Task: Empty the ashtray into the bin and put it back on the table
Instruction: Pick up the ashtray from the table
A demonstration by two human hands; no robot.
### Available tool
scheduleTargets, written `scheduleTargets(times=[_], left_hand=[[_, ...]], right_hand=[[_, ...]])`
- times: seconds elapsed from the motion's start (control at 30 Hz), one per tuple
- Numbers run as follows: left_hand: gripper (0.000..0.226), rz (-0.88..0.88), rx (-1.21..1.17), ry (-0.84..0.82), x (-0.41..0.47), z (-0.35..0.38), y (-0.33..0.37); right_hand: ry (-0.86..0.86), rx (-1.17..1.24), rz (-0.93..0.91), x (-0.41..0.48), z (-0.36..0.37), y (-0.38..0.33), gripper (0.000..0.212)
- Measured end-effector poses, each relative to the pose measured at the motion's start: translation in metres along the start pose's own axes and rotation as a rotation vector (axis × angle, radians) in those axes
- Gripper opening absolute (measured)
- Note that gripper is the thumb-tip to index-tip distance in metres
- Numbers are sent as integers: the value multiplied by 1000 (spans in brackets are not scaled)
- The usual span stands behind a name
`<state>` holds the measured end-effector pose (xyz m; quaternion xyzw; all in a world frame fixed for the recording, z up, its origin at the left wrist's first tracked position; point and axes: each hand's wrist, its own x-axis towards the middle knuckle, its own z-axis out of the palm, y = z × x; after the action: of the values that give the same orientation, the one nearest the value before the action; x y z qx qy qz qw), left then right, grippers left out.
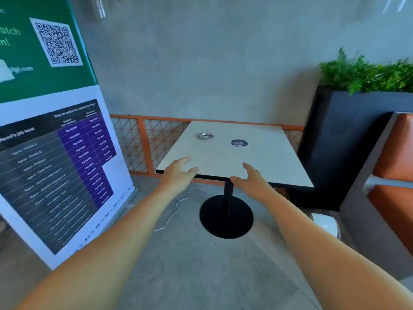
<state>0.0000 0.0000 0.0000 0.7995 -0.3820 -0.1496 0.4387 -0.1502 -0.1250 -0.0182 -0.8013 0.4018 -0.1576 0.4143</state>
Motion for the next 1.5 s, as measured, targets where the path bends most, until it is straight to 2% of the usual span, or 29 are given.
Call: scheduleTargets(times=[0.2, 0.33, 0.47, 0.63, 0.8, 1.5], left_hand=[[36, -160, -443, 33, 31, 12, -34], [32, -234, -530, 50, 73, 13, -59], [31, -235, -497, 42, 138, 6, -76], [41, -160, -275, 10, 230, 3, -93], [46, -132, -177, -64, 304, 12, -106], [51, -221, -65, -148, 589, 105, -138]], right_hand=[[9, 411, 101, 33, 28, 14, 66], [51, 516, 163, 76, 46, 18, 62], [63, 534, 208, 135, 59, 10, 61], [87, 440, 210, 212, 74, -6, 61], [47, 381, 207, 281, 85, -13, 62], [-45, 234, 230, 581, 70, 21, 61]])
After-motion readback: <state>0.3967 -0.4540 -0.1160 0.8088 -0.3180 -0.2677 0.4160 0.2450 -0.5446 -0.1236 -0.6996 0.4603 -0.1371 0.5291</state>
